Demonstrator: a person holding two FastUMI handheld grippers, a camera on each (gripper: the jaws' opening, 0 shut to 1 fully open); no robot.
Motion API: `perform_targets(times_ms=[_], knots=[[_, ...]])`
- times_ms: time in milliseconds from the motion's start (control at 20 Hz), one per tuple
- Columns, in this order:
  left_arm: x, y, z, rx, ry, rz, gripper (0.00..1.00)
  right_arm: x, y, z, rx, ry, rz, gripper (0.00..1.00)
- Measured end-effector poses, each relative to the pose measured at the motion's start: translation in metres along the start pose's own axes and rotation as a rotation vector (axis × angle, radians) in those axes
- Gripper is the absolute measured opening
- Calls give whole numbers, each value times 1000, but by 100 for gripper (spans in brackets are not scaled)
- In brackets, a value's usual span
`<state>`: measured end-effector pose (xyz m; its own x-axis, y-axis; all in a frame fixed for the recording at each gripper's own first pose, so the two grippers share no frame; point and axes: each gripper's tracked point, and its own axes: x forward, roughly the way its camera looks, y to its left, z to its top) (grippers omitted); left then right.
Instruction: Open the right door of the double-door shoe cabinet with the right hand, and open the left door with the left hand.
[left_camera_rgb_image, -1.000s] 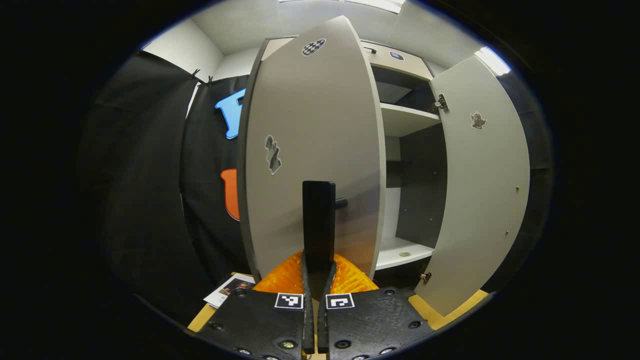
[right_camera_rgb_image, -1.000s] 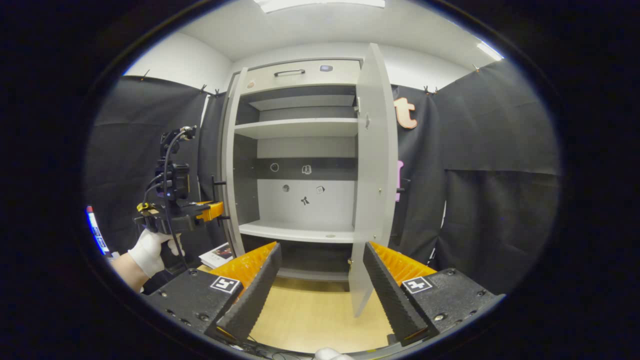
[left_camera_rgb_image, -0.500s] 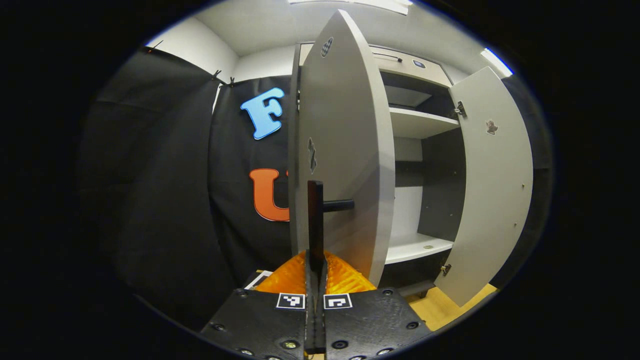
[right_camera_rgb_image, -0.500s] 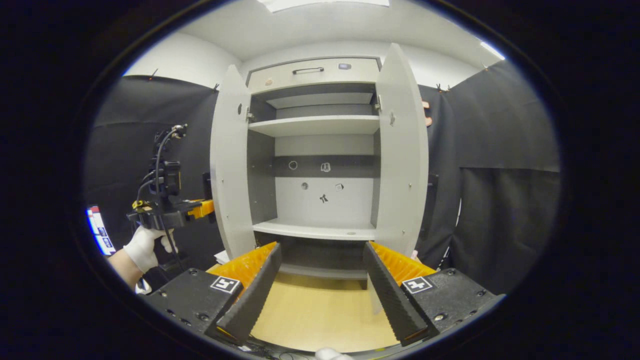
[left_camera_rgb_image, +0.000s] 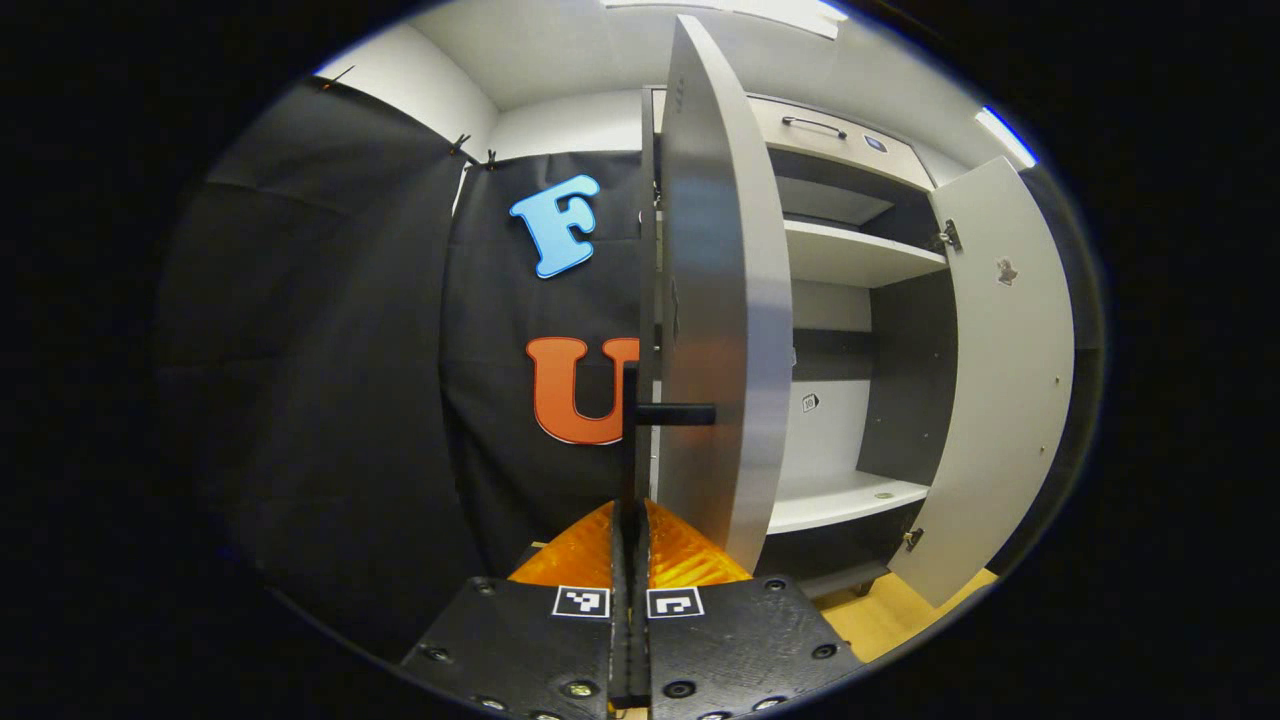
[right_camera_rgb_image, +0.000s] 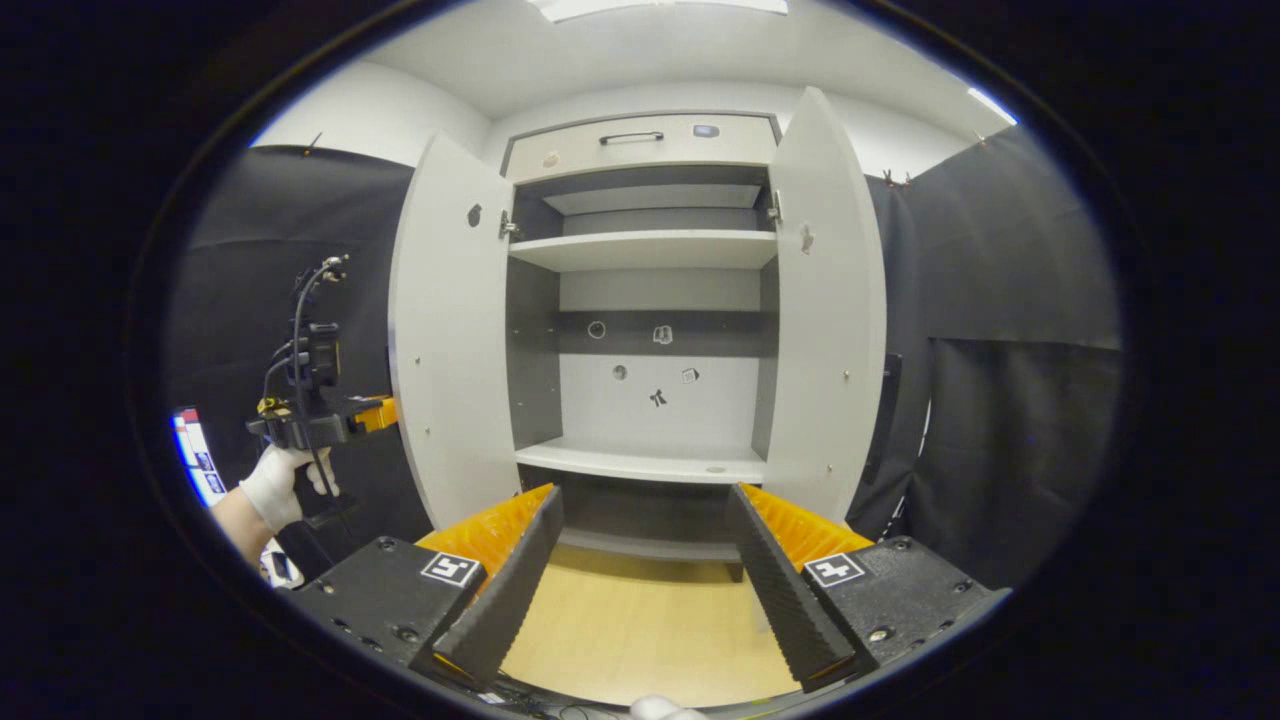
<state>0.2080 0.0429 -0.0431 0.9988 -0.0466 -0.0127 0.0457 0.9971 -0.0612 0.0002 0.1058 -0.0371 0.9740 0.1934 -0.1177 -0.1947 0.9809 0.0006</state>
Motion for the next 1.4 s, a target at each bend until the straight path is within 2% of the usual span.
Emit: perform_targets(times_ms=[50, 450, 800, 900, 950, 1000, 1050, 1250, 1400], knots=[[1, 4, 0, 8, -4, -10, 0, 1, 2, 1, -1, 1, 0, 100], [3, 12, -1, 10, -1, -81, 0, 2, 11, 1, -6, -2, -8, 100], [-4, 14, -6, -7, 12, -49, 0, -4, 8, 2, -10, -4, -21, 100], [-9, 20, -10, 29, 21, -24, 3, -7, 5, 3, -10, -9, -26, 100], [-14, 25, -11, 50, 27, -10, 0, -9, 3, 3, -9, -10, -27, 100], [-18, 31, -12, 62, 31, 6, 20, -10, 2, 3, -7, -11, -29, 100], [-21, 35, -13, 59, 32, 25, 26, -11, 2, 4, -5, -12, -30, 100], [-43, 39, -26, -20, 55, 72, 96, -15, -4, 3, -3, -16, -37, 100], [-64, 47, -31, 0, 66, 129, 98, -15, -7, -1, 1, -10, -35, 100]])
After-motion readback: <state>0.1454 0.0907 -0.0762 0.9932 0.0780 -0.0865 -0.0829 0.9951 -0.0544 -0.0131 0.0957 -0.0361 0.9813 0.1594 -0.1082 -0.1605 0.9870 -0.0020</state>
